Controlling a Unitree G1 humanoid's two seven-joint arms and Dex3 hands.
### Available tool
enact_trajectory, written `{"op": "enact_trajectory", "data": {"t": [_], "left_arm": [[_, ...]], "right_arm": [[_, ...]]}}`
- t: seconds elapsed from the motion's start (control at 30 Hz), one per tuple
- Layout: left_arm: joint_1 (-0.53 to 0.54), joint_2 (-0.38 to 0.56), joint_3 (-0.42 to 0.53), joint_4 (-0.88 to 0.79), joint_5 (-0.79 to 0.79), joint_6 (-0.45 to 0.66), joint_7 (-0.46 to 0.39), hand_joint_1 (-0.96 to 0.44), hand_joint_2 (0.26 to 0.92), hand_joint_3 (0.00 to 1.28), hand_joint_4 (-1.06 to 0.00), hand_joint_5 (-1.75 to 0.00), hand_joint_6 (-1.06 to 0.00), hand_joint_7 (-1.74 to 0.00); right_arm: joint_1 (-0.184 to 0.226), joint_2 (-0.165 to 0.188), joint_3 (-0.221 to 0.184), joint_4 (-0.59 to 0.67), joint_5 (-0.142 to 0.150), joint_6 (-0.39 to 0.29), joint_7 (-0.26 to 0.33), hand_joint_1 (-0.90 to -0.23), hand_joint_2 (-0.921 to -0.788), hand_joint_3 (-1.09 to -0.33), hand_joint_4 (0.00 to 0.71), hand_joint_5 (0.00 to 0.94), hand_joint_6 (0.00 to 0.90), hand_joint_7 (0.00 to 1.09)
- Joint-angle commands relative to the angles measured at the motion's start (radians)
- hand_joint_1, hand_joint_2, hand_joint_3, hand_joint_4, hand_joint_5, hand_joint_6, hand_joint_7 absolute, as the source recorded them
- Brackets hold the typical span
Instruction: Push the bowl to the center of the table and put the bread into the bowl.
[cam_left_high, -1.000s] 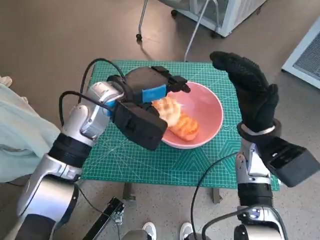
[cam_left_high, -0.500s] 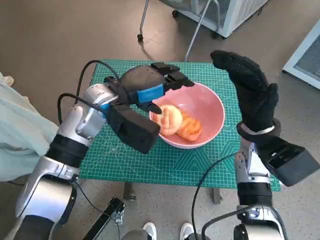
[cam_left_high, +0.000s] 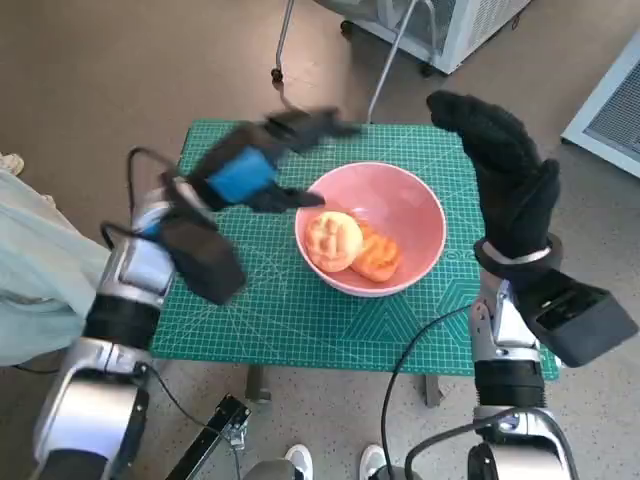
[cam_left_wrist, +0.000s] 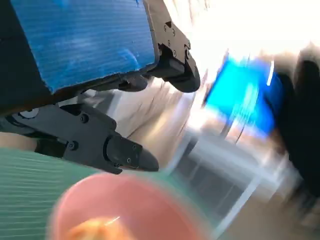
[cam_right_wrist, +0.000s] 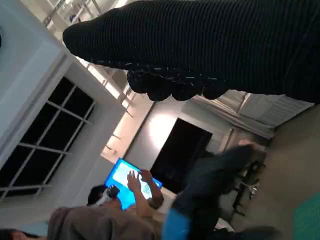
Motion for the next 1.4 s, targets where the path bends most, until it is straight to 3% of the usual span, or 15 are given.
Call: {"op": "enact_trajectory", "data": {"t": [0.03, 0.27, 0.6, 1.03, 1.4], "left_arm": [[0.106, -0.096, 0.083, -0.191, -0.163, 0.083, 0.047, -0.28, 0.921, 0.06, -0.45, -0.01, -0.32, -0.37], [0.178, -0.119, 0.123, -0.314, -0.201, 0.141, 0.064, -0.32, 0.921, 0.12, -0.38, 0.00, -0.19, -0.48], [0.196, -0.130, 0.143, -0.376, -0.207, 0.183, 0.060, -0.32, 0.921, 0.14, -0.34, 0.00, -0.17, -0.50], [0.203, -0.148, 0.134, -0.446, -0.203, 0.208, 0.055, -0.31, 0.921, 0.15, -0.35, 0.00, -0.17, -0.50], [0.205, -0.160, 0.134, -0.464, -0.215, 0.209, 0.043, -0.32, 0.921, 0.15, -0.35, 0.00, -0.17, -0.50]], "right_arm": [[-0.025, 0.007, 0.005, 0.021, -0.036, 0.023, -0.039, -0.675, -0.921, -0.768, 0.283, 0.005, -0.001, 0.80], [-0.053, 0.009, 0.018, 0.014, -0.079, 0.044, -0.081, -0.649, -0.921, -0.783, 0.276, 0.001, -0.001, 0.78], [-0.078, -0.004, 0.030, 0.004, -0.116, 0.052, -0.108, -0.643, -0.921, -0.809, 0.272, 0.001, -0.001, 0.77], [-0.105, -0.015, 0.028, 0.012, -0.091, 0.067, -0.090, -0.668, -0.921, -0.799, 0.282, 0.006, 0.004, 0.77], [-0.101, -0.013, 0.033, -0.011, -0.078, 0.083, -0.084, -0.641, -0.921, -0.794, 0.293, 0.010, 0.012, 0.75]]}}
